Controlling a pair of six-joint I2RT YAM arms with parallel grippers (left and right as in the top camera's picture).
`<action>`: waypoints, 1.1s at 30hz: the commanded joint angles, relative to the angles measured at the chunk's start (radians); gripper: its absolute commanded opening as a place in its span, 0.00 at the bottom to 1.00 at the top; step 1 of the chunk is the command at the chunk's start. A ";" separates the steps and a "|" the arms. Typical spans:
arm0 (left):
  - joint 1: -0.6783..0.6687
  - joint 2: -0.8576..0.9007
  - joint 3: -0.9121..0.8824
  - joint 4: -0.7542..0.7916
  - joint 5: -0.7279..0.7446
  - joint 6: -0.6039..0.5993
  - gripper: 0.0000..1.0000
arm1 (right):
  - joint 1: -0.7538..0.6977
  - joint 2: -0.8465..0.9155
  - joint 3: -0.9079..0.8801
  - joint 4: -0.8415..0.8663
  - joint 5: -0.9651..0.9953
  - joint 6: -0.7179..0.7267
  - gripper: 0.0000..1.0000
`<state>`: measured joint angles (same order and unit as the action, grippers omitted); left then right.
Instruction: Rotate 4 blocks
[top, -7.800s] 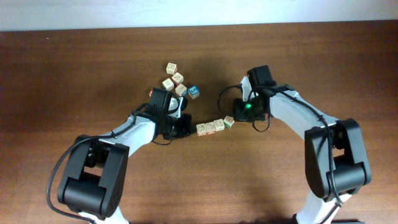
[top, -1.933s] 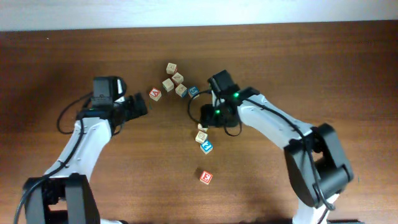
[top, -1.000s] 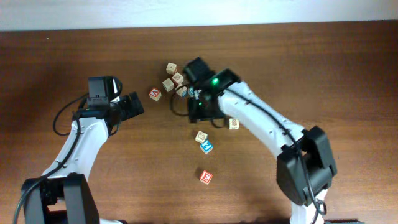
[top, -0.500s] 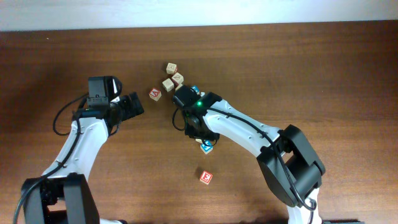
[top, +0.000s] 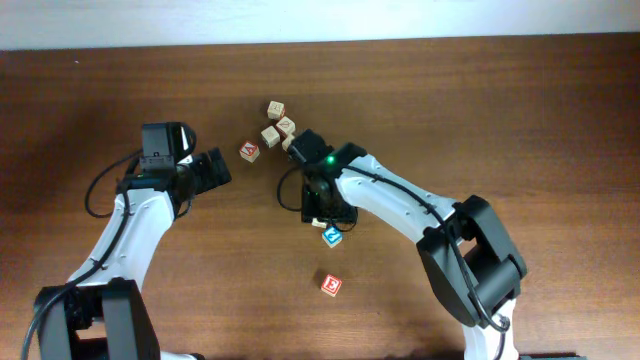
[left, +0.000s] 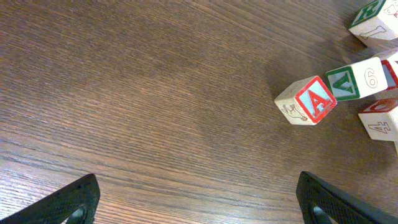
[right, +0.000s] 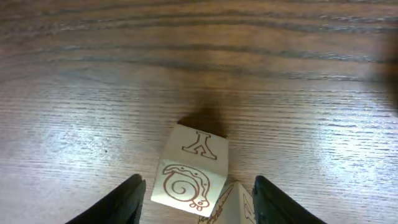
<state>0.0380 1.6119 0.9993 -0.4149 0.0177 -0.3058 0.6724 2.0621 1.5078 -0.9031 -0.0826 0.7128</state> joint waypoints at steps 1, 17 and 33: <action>0.002 -0.011 0.011 0.002 -0.007 0.005 0.99 | 0.002 0.009 0.000 -0.006 0.066 0.028 0.33; 0.002 -0.011 0.011 0.002 -0.007 0.005 0.99 | -0.162 0.009 0.002 -0.048 0.135 -0.180 0.30; 0.002 -0.011 0.011 0.002 -0.007 0.005 0.99 | 0.054 0.000 0.165 -0.268 0.057 -0.349 0.44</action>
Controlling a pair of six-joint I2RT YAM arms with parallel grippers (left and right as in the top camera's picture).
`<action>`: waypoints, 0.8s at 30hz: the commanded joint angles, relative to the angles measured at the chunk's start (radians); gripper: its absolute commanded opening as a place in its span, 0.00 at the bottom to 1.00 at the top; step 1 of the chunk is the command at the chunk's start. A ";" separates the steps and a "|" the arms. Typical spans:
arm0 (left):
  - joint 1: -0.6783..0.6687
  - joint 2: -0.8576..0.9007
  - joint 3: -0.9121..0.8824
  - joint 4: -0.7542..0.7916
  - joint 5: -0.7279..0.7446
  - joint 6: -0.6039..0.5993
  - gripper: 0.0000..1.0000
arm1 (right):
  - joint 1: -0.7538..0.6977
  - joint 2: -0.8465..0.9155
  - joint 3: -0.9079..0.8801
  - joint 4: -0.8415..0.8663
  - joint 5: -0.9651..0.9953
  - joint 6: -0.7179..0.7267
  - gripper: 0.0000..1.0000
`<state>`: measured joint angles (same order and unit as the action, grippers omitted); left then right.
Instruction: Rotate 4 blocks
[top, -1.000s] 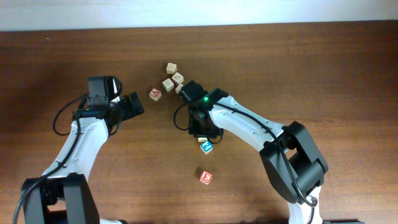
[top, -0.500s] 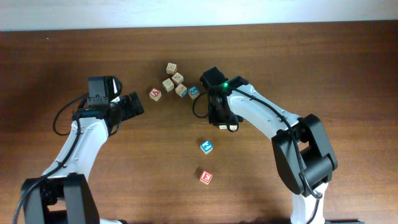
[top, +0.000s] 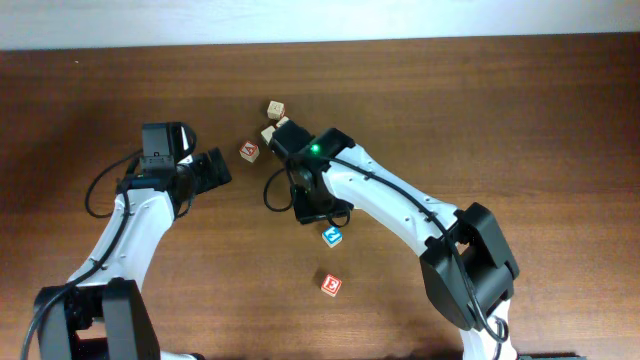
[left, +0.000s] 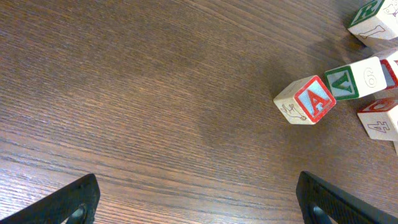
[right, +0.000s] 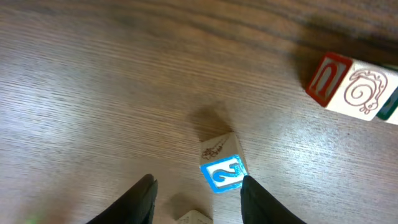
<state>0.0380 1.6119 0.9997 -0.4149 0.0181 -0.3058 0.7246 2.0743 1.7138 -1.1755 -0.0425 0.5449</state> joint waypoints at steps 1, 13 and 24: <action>0.002 -0.011 0.010 0.002 -0.008 0.005 0.99 | 0.000 -0.012 -0.072 0.005 0.029 -0.278 0.45; 0.002 -0.011 0.010 0.002 -0.008 0.005 0.99 | -0.011 -0.010 -0.188 0.130 0.058 -0.266 0.20; 0.002 -0.011 0.010 0.002 -0.008 0.005 0.99 | -0.137 -0.010 -0.188 0.319 0.183 0.074 0.22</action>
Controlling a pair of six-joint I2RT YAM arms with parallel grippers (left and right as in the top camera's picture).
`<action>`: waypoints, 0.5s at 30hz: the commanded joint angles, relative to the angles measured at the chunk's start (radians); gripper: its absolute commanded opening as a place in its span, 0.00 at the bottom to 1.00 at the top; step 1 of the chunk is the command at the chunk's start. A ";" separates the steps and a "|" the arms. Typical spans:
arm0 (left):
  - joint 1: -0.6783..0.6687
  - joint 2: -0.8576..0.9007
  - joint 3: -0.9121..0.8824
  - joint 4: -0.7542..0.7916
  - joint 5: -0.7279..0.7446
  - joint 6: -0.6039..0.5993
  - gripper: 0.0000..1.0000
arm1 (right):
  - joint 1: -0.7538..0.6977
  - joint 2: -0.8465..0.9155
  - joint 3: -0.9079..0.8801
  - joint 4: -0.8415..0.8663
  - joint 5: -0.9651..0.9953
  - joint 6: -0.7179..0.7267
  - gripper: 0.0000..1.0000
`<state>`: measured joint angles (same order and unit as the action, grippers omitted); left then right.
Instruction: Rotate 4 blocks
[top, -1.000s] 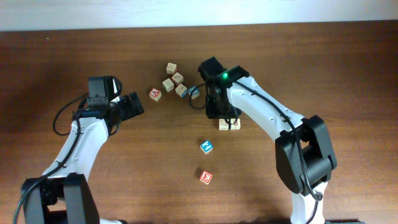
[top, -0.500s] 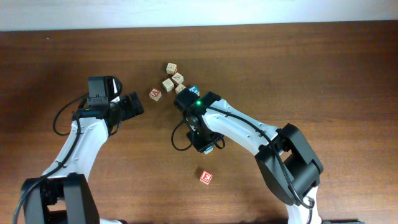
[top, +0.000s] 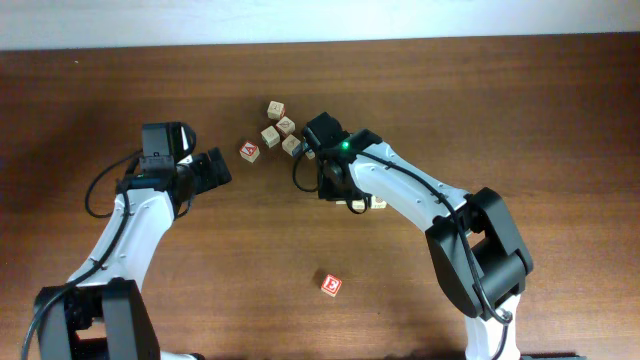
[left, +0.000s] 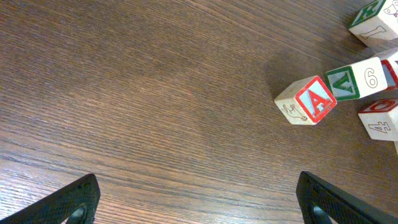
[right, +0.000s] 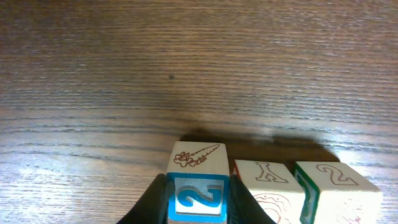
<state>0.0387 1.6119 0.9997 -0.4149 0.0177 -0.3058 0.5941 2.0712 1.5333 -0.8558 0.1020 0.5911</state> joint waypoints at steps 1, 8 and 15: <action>0.002 -0.011 0.010 0.002 -0.007 0.005 0.99 | -0.006 -0.007 -0.007 -0.006 0.038 0.032 0.22; 0.002 -0.011 0.010 0.002 -0.007 0.005 0.99 | -0.006 -0.008 -0.007 -0.030 -0.026 0.057 0.45; 0.002 -0.011 0.010 0.002 -0.007 0.005 0.99 | 0.045 -0.051 0.211 -0.407 -0.330 -0.200 0.47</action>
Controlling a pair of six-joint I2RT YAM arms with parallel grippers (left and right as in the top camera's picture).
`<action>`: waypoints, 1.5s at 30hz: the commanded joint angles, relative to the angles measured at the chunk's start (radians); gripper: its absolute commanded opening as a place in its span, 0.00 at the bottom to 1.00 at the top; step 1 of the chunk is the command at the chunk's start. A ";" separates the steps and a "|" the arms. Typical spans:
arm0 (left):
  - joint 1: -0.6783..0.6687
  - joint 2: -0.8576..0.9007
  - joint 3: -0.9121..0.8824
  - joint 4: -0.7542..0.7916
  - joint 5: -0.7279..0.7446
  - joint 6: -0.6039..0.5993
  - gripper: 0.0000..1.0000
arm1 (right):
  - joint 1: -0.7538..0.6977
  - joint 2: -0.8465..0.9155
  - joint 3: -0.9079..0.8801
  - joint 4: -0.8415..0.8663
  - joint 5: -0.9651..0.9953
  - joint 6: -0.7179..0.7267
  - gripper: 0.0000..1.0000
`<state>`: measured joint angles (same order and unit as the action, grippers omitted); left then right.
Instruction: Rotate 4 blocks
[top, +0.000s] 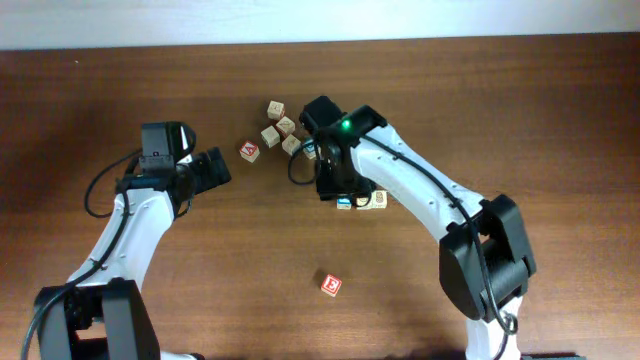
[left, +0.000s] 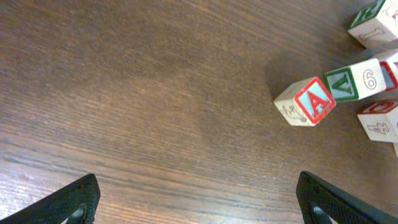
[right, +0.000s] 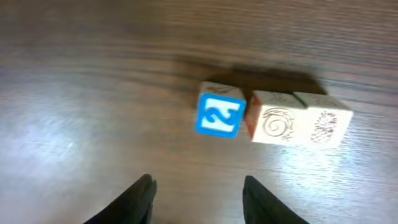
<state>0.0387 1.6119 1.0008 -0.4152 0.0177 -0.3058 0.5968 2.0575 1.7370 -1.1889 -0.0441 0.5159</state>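
Observation:
A row of three blocks lies on the table: a blue "2" block (right: 219, 116) (top: 343, 203), a snail block (right: 273, 122) touching it, and a third block (right: 323, 124). My right gripper (right: 199, 202) (top: 330, 188) hangs open above and just in front of the blue block, holding nothing. A red "A" block (left: 308, 102) (top: 249, 151) and a green "A/6" block (left: 357, 79) lie ahead of my left gripper (left: 198, 202) (top: 215, 168), which is open and empty.
More blocks cluster at the back: a "4" block (left: 379, 122), one at the far corner (left: 373, 22), and others (top: 276, 108) (top: 287, 125). A lone red block (top: 331, 284) lies toward the front. The right arm's wrist (top: 338, 128) hangs over the cluster's right side.
My right gripper was shut on the blue "2" block, low beside two other blocks. Now it is open and higher, and the block rests on the table, "2" face up. The left arm is unchanged.
My right gripper stood open over a "Y"/snail block near the table's middle. Then it was open above the blue "2" block. Then it was shut on that block beside two others farther right. Now the block lies released in that row. The left arm stayed still.

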 joint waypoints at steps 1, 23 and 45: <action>0.002 -0.011 0.009 0.002 -0.007 0.005 0.99 | 0.074 -0.037 -0.022 -0.103 -0.188 -0.143 0.46; 0.002 -0.011 0.009 0.002 -0.007 0.005 0.99 | 0.212 -0.037 -0.329 0.121 -0.164 0.149 0.25; 0.002 -0.011 0.009 0.002 -0.007 0.005 0.99 | 0.116 0.011 -0.222 0.471 0.310 -0.029 0.29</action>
<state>0.0387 1.6119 1.0008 -0.4149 0.0177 -0.3058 0.7158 2.0495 1.5093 -0.7170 0.2581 0.4721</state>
